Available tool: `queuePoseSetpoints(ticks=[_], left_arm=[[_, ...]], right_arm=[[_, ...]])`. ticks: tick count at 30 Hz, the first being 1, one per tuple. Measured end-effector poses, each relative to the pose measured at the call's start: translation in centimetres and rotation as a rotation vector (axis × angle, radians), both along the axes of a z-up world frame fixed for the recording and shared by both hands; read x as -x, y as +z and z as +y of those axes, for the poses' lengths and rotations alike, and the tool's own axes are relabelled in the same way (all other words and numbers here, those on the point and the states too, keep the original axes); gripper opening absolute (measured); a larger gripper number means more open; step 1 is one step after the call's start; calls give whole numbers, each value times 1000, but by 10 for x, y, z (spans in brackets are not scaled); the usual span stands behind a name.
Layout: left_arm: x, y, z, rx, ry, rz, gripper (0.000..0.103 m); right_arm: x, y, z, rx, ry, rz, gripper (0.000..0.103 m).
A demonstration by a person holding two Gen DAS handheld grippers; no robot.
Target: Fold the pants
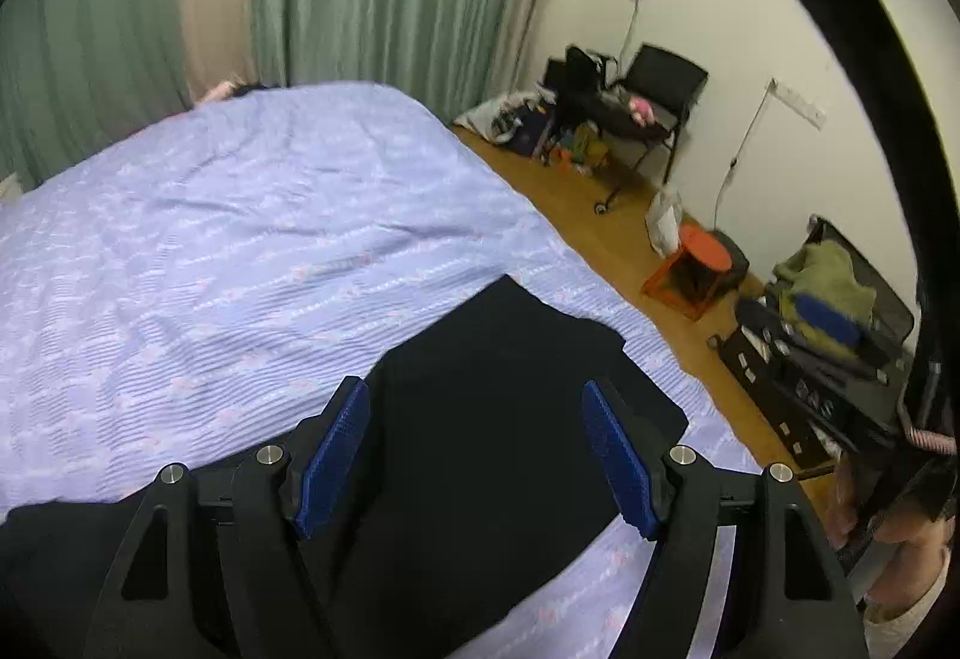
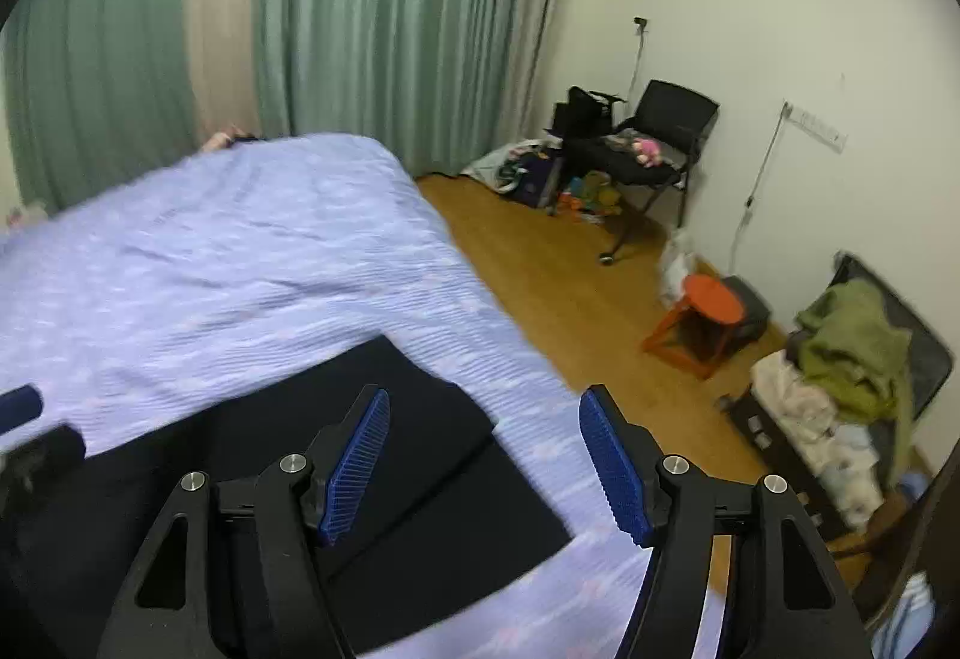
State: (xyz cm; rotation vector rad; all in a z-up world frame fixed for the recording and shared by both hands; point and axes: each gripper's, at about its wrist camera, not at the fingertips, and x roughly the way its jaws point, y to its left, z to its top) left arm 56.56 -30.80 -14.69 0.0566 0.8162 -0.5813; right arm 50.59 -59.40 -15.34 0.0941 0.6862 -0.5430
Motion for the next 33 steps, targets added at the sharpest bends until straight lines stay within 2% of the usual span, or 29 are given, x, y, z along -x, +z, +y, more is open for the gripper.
queuePoseSetpoints(ticks=[3, 7, 11, 13, 15, 18, 21, 26, 30, 33], left_arm=[[37, 17, 36, 23, 4, -24, 73], [92, 25, 73, -40, 10, -36, 73], [148, 37, 122, -61, 80, 2, 73], [167, 43, 139, -50, 114, 16, 73], [192, 53, 162, -10, 155, 17, 78], [215, 59, 184, 30, 207, -6, 84], [222, 51, 194, 32, 264, -23, 84], [202, 29, 170, -1, 237, -27, 84], [171, 10, 126, -9, 195, -47, 84], [139, -11, 91, -11, 126, -40, 84]], right_arm=[[41, 4, 19, -65, 20, -38, 66], [96, -4, 45, -161, 25, -16, 66], [152, 6, 91, -165, 56, 14, 66], [172, 17, 110, -176, 66, 13, 66], [189, 33, 126, -203, 75, 4, 66], [205, 53, 151, -164, 110, -31, 66], [208, 61, 162, -118, 130, -60, 66], [187, 49, 141, -142, 123, -65, 66], [152, 30, 108, -157, 116, -70, 66], [111, 1, 74, -194, 92, -40, 65]])
